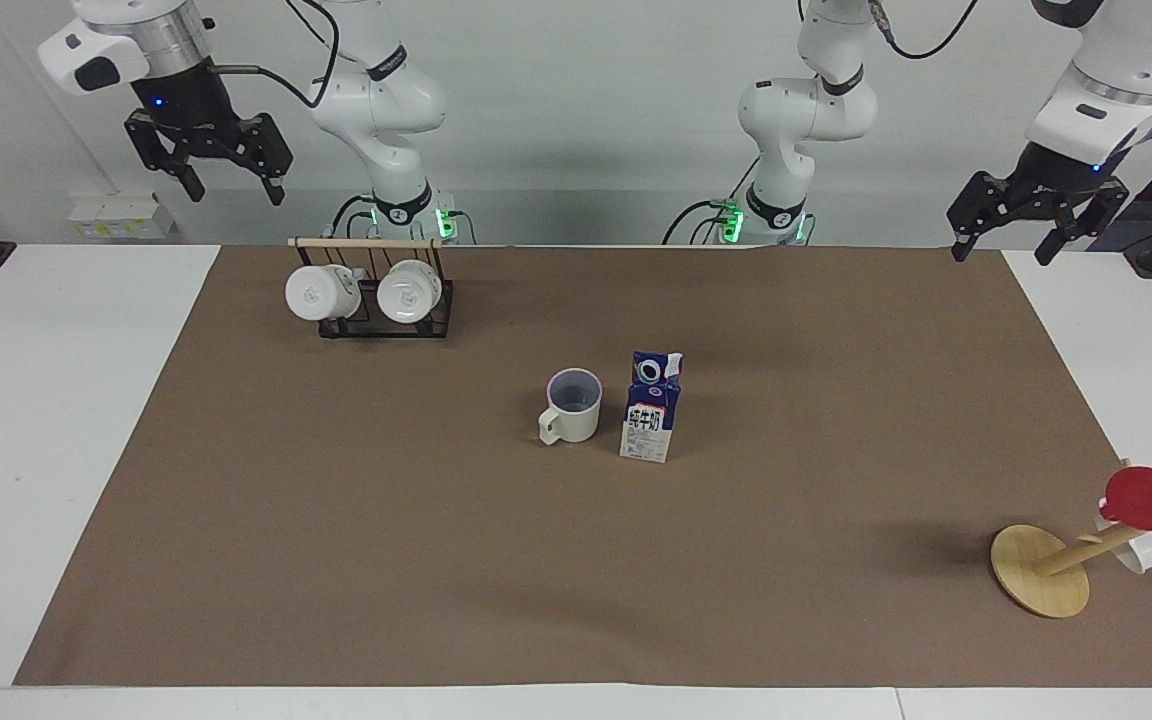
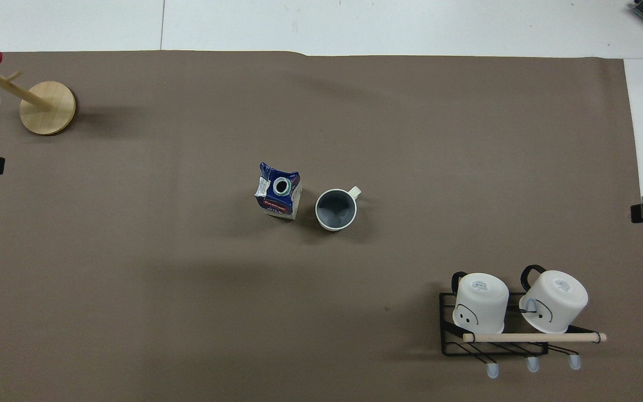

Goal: Place cup and milk on table
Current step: 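Stand the carton upright, release, and withdraw the left gripper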

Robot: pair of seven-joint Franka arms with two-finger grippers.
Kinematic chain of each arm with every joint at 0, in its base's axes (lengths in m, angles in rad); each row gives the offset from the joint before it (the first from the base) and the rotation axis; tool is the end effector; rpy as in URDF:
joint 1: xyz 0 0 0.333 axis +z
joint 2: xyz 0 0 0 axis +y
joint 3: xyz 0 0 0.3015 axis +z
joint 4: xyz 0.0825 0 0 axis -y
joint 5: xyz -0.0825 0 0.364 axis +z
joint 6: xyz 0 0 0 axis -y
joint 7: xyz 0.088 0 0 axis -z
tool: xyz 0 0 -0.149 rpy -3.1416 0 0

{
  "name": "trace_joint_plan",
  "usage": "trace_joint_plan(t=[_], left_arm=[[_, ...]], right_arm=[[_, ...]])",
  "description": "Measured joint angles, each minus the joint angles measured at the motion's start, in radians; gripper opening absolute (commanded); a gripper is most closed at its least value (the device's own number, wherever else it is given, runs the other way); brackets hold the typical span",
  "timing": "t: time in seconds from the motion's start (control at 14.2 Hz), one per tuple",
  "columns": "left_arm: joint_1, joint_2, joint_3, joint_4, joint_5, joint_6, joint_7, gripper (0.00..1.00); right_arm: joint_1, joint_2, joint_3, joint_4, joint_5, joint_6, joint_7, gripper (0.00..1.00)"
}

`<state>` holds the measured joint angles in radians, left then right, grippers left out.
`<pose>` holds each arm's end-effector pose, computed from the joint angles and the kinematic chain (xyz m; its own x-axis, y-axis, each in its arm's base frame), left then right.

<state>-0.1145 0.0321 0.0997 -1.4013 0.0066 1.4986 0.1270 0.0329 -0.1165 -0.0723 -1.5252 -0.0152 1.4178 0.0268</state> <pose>0.5388 -0.0079 0.6204 0.9880 -0.1411 0.0636 -0.1402 -0.9900 -0.0179 0.4817 -0.0237 0.6339 0.9976 -0.0680 0.0090 -0.0681 -0.9977 0.0064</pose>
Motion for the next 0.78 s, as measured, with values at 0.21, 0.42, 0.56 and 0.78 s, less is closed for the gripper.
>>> trace_joint_plan(t=[0.21, 0.42, 0.56, 0.78], left_arm=[[0.000, 0.000, -0.001, 0.006, 0.000, -0.003, 0.000, 1.00], [0.001, -0.001, -0.001, 0.007, 0.000, -0.010, 0.000, 1.00], [0.001, -0.002, -0.001, 0.007, 0.000, -0.018, 0.000, 1.00], [0.001, -0.008, -0.001, -0.002, -0.001, -0.025, 0.000, 1.00]], right_arm=[[0.000, 0.000, 0.000, 0.000, 0.000, 0.000, 0.000, 1.00], [0.000, 0.000, 0.000, 0.000, 0.000, 0.000, 0.000, 1.00], [0.000, 0.000, 0.000, 0.000, 0.000, 0.000, 0.000, 1.00], [0.000, 0.000, 0.000, 0.000, 0.000, 0.000, 0.000, 1.00]])
